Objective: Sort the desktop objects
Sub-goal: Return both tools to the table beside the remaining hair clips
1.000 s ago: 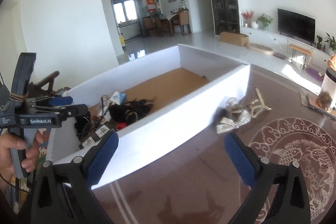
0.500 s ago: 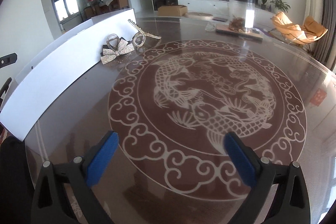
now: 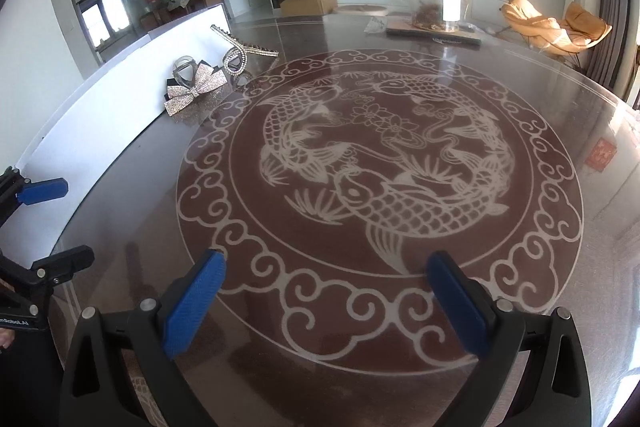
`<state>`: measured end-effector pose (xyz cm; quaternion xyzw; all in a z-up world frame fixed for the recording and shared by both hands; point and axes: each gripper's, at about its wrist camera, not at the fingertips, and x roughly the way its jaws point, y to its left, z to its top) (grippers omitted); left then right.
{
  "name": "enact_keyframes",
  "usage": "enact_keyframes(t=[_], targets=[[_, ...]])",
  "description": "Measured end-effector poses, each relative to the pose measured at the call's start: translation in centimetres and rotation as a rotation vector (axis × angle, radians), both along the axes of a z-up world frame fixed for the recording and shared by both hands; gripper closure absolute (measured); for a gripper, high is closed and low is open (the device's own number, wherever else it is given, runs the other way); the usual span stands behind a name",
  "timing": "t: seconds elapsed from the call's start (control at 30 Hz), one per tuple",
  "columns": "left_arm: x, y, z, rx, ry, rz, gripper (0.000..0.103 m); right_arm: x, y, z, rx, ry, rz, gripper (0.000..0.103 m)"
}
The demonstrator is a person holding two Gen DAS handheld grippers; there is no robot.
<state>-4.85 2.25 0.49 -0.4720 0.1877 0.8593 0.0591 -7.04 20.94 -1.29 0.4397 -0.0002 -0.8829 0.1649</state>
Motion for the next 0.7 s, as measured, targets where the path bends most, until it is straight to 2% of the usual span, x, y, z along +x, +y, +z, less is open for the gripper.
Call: enact_keyframes(t=[0.23, 0.33, 0.53, 0.7], targets=[[-10.1, 0.6, 2.5, -0.100, 0.154, 0.097, 0.017, -0.1, -0.3, -0.1, 0.012, -0.002, 0.004, 0.000], [-13.8, 1.0, 2.7, -0.148, 0.217, 0.122, 0.017, 0.0, -0.7, -0.2, 0.034, -0.002, 0.005, 0.000], [-18.1, 0.7, 1.0, -0.192, 0.239, 0.181, 0.017, 0.1, -1.1, -0.3, 0.071, -0.002, 0.005, 0.000], [-20.5, -0.7, -0.3, -0.131, 0.195, 0.252, 0.017, 0.2, -1.2, -0.2, 0.074, -0.002, 0.005, 0.000]])
